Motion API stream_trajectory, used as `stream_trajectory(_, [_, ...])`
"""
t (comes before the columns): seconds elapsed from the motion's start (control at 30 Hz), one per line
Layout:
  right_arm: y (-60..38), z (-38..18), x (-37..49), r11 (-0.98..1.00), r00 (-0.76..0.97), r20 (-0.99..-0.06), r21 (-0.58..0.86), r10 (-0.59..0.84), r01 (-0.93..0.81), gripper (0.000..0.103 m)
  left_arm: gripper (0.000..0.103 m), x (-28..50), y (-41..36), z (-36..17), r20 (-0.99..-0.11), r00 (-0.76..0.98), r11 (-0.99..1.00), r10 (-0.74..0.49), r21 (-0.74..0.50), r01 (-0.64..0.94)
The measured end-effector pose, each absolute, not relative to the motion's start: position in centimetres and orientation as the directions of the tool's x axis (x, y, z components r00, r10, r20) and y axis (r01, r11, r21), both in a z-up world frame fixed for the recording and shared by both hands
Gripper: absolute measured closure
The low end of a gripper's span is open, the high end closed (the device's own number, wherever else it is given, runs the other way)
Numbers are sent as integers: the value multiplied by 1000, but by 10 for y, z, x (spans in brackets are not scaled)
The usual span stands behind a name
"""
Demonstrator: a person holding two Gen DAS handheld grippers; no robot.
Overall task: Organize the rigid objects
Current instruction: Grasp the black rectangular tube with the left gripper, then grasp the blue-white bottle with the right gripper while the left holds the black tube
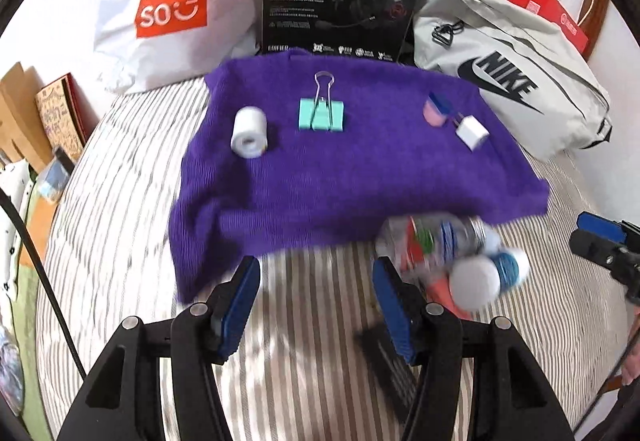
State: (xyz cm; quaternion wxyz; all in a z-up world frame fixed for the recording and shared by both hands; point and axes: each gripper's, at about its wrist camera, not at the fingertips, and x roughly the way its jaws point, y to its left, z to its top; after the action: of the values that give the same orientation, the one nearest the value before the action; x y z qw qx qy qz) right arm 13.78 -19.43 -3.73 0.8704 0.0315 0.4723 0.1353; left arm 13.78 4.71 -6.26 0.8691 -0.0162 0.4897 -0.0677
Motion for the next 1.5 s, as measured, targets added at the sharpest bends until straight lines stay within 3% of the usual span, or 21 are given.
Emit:
stream_trajectory(0.2, [-200,-34,103,935,528,-772,300,354,-188,40,46,106,31,-73,-862,481,985,-161,-113,127])
stream_trajectory(0.33, [-197,-33,91,949,534,-784,258,317,-184,40,46,94,10,-82,-871,465,982,-160,-94,161])
stream_trajectory(0.43, [-199,-32,83,954,529,-794,235,299,-187,40,46,89,4,-87,-880,468,987,-87,-13,159])
stream_trajectory(0.53, [-207,-30,75,959,544,-790,223,282,-173,40,38,78,10,-89,-864,503,987,0,82,141])
stream_trajectory(0.67, [-217,-29,73,958,550,-785,244,285,-149,39,39,79,21,-90,-866,499,992,-29,38,124])
stream_trajectory(0.77, [-217,-32,73,959,547,-788,241,284,-150,39,46,81,20,-90,-860,508,991,-60,11,136])
stream_trajectory(0.87, [-211,-38,73,956,538,-790,236,294,-176,39,82,81,14,-88,-844,532,987,-74,15,160])
stream_trajectory(1.1, [-186,-69,86,941,500,-802,232,328,-245,40,82,84,27,-87,-849,524,989,-72,8,149])
stream_trajectory(1.33, [-167,-87,107,915,452,-796,356,403,-188,39,82,79,38,-89,-840,533,989,-105,-32,143])
stream_trajectory(1.5, [-161,-86,117,925,481,-794,359,372,-122,19,82,77,39,-88,-835,539,987,-110,-30,156])
